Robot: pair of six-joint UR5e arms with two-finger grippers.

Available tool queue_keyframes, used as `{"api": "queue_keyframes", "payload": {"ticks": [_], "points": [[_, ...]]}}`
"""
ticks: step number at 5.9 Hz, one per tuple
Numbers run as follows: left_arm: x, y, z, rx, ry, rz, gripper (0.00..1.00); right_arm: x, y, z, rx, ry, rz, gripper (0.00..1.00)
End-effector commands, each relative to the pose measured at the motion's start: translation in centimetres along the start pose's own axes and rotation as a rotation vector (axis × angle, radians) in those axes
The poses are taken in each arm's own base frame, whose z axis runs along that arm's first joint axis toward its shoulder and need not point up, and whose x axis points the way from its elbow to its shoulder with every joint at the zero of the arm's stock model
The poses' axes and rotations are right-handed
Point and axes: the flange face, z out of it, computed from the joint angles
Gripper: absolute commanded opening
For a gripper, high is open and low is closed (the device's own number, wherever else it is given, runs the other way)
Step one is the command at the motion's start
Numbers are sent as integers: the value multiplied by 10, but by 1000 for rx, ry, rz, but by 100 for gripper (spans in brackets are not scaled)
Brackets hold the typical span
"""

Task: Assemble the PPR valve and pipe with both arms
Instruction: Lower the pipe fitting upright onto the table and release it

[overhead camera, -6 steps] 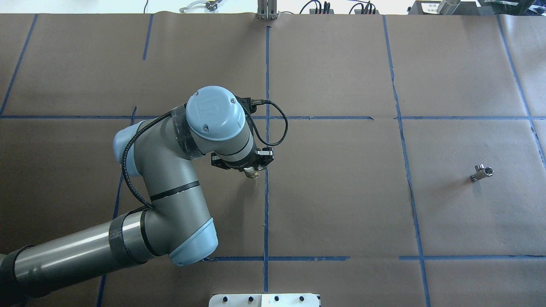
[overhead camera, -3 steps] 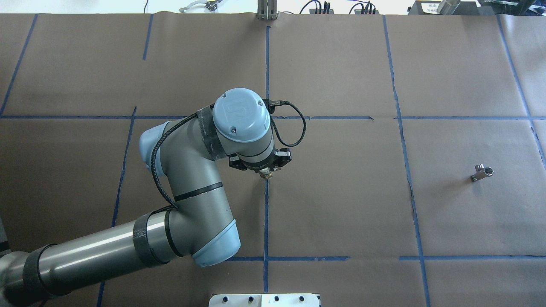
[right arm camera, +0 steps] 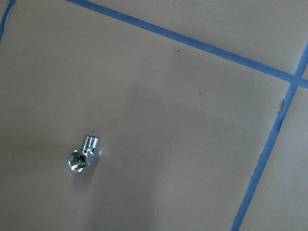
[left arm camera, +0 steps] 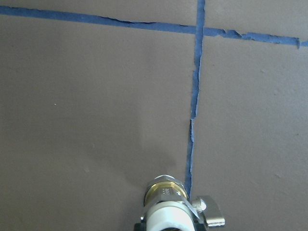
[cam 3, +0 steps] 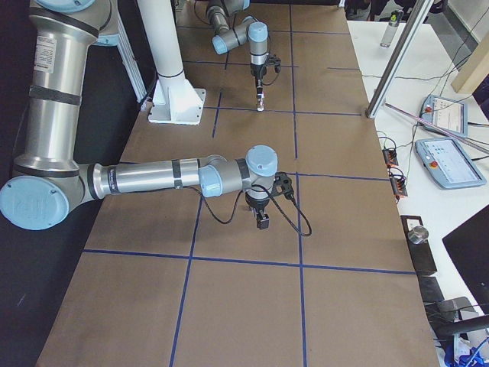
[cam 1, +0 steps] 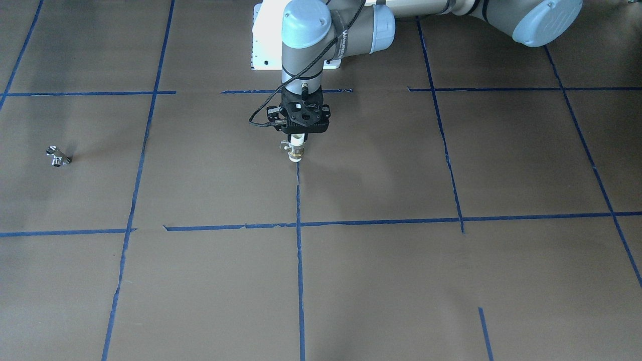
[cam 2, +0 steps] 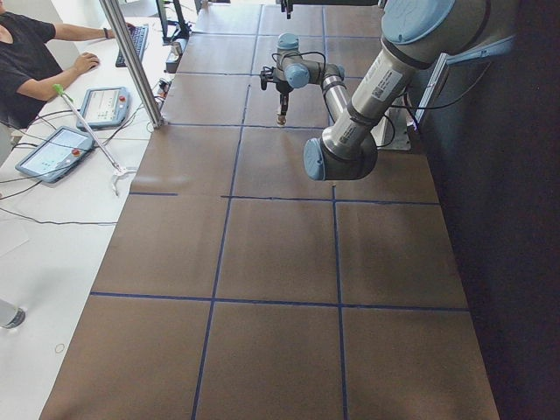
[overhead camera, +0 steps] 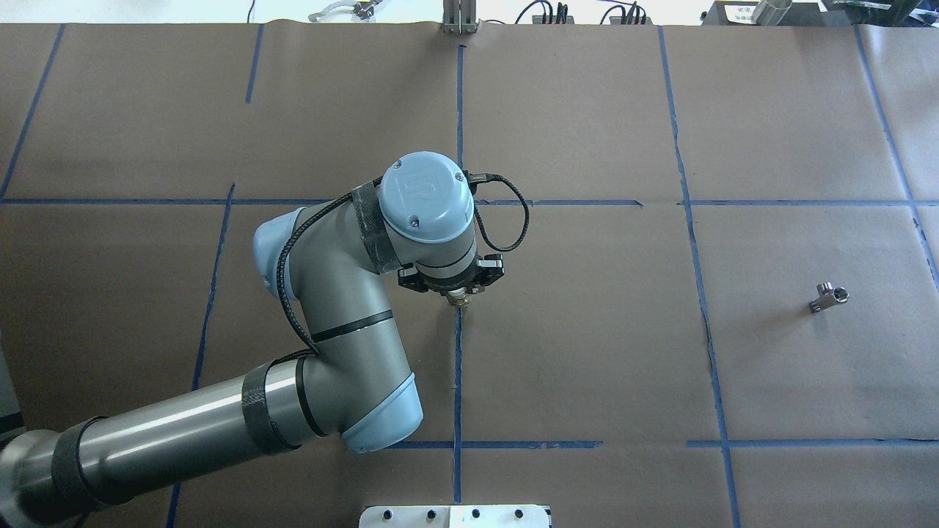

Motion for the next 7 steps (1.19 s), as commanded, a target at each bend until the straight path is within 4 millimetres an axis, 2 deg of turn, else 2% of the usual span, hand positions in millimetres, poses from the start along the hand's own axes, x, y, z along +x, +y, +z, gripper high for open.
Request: {"api": "queue_keyframes", "payload": {"ticks": [1,3,4,5,6,7], "points": [[-1,2,7,-7,-11,0,4,0,0,0,0,0,0,100],[-3,4,12,-4,-18,3,24,0,0,0,-1,0,2,100],[-1,4,10,-4,-14,4,60,0,0,0,-1,-2,2,100],[-1,4,10,-4,-12,6,79,0,-1,0,0,-2,4,100],[0,5,9,-4,-6,8,84,-2,-1,0,0,-20,6,100],[1,4,6,-3,0,9,96,-4,-1,0,0,-38,6,100]]}}
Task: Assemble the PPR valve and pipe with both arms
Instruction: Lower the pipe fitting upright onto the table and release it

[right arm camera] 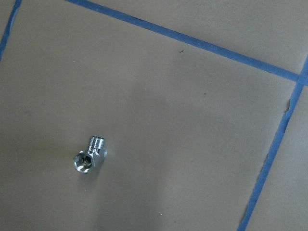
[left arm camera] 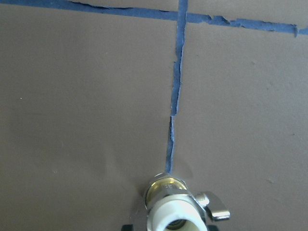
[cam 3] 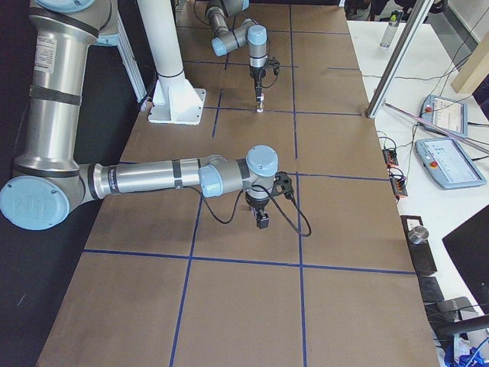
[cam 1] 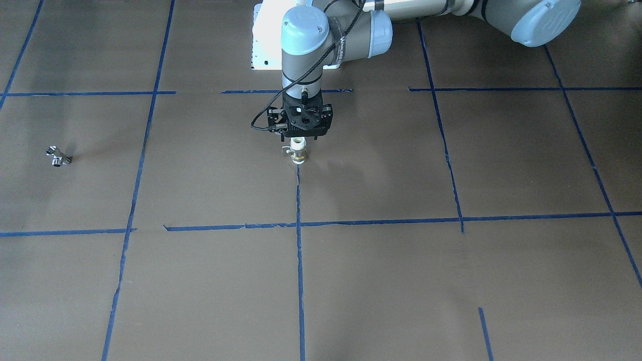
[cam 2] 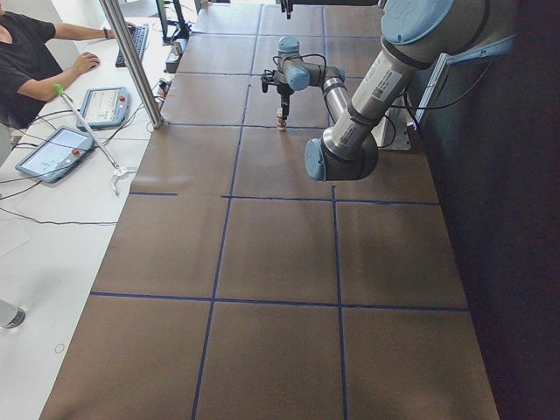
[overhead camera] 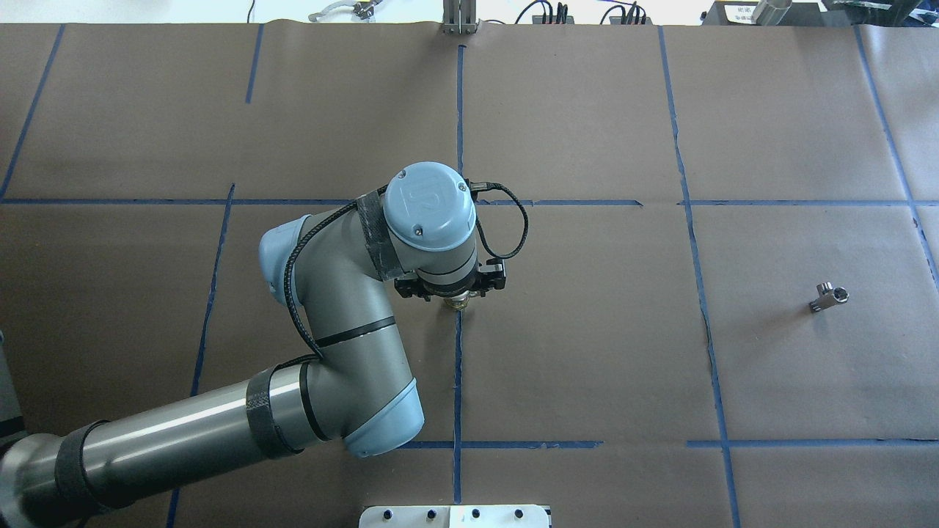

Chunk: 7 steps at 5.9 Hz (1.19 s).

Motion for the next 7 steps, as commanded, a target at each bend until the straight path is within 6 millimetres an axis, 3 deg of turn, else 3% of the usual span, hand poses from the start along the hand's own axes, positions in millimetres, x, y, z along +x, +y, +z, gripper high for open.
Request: {"api": "queue_keyframes", "payload": {"ticks": [1,3,4,5,6,7], "points": [[0,1,-11,6,17,2,99,-1,0,1,-3,-21,4,100],[-8,8,-42,16,64,10,100,-3,0,2,-3,-37,2,100],[-28,16,-68,28,102,15,100,-5,-3,1,-1,-39,34,100],[-49,19,-91,45,135,17,100,-27,-12,8,19,-45,92,100],[-62,7,-114,78,159,4,100,-32,-12,10,52,-54,133,100],[-90,-3,-129,100,165,-11,100,-29,-7,12,46,-53,143,100]]}}
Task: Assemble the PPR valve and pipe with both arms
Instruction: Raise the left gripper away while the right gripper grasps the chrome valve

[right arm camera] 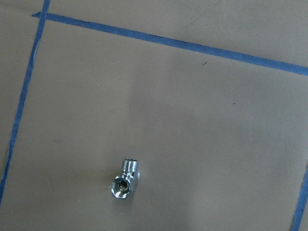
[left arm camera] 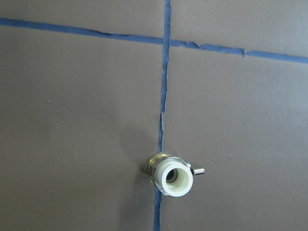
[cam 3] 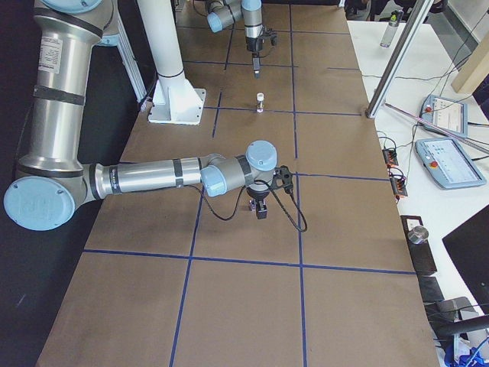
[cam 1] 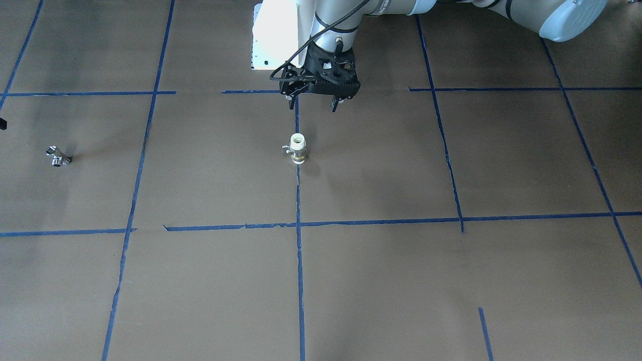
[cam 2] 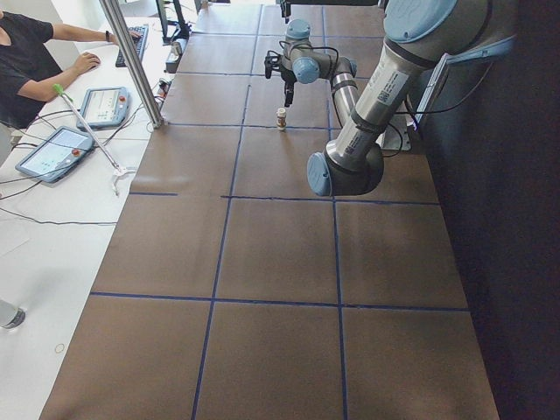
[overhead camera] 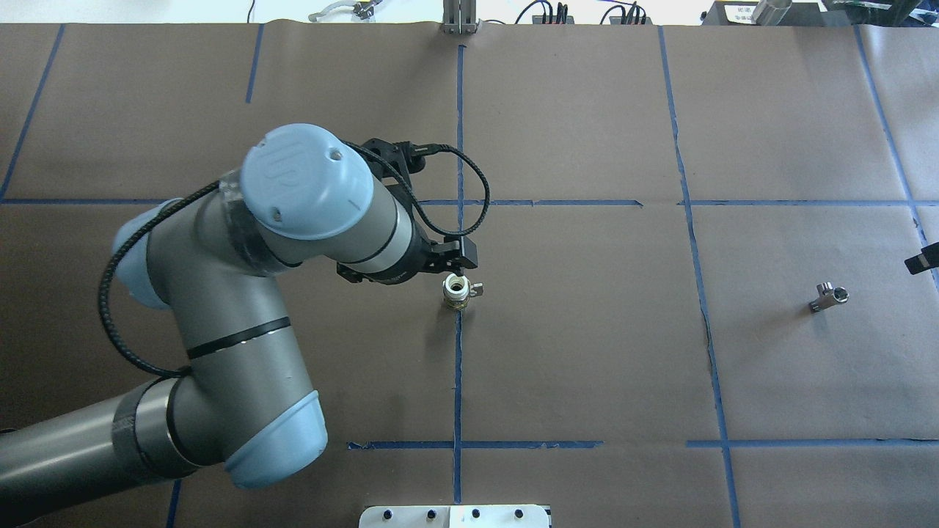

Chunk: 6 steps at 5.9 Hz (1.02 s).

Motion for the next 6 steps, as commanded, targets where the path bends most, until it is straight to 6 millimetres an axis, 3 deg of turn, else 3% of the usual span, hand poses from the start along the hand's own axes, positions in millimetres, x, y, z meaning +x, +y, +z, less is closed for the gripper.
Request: {"api": "queue_keyframes", "payload": {"ticks": [1,2,4,6], "points": [[-62,-34,-30,9,-9,-49,100,5,10,4,-2,7,30,100],[-89,-52,-36,0,-26,-12,100,16,22,10,-14,41,48,100],[-135,-56,-32,0,-76,32,100,21,28,25,-45,62,61,100],[-137,-56,-30,-1,-82,31,100,-22,10,57,-88,78,9,99]]}}
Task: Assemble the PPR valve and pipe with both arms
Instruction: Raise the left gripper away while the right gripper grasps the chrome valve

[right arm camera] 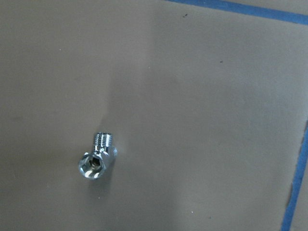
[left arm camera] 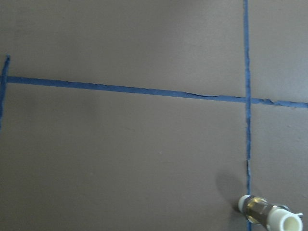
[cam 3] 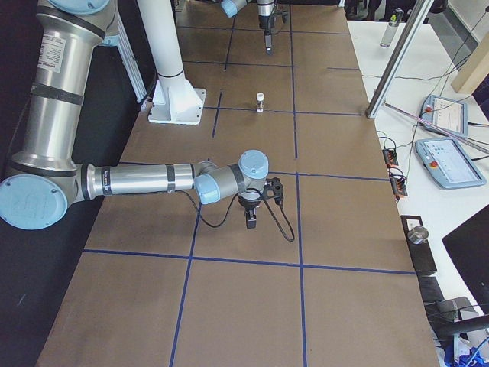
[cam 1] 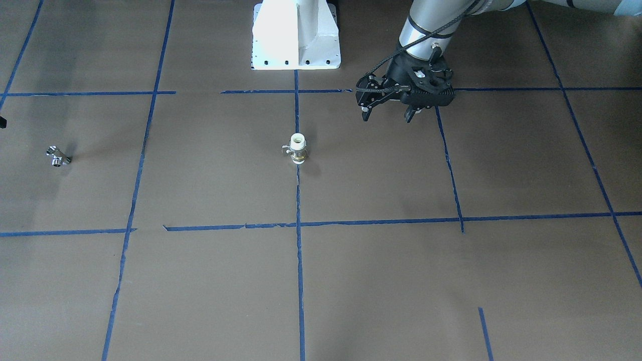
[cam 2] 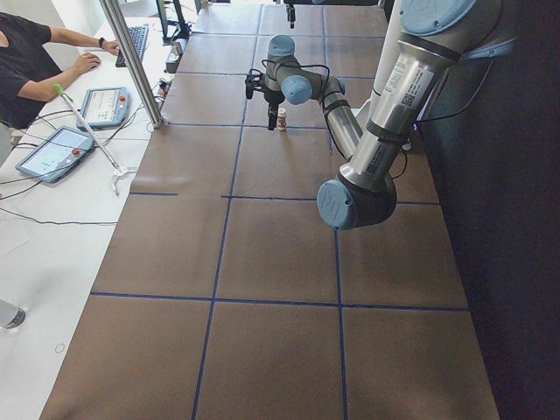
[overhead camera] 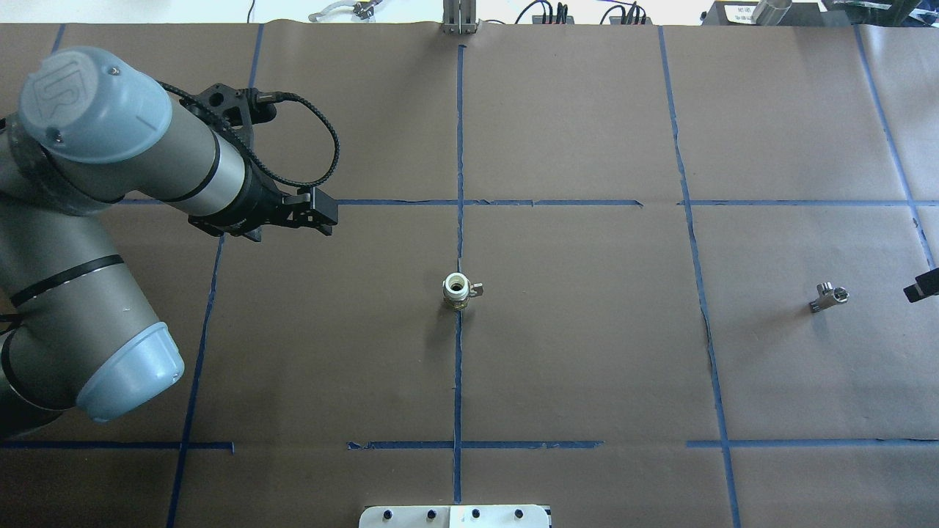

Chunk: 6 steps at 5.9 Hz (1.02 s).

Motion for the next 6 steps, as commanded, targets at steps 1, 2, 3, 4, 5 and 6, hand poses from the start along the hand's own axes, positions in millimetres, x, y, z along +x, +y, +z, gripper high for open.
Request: {"api": "queue_keyframes", "payload": {"ticks": [1,2,3,4,5,6], "points": [[-5,0,3,-3,-9,-3,100,-49,-24,26,-12,47,8,99],[-5,1,3,-4,-9,-1,100,-54,-27,42,-26,78,1,99],[-5,1,3,-4,-9,-1,100,-59,-42,50,-27,77,11,99],[-5,1,3,-4,-9,-2,100,-66,-49,55,-29,73,10,98],[-5,2,3,-5,-8,-1,100,-69,-49,61,-40,73,4,97],[-5,2,3,-5,-8,-1,100,-67,-48,64,-48,74,9,93]]}}
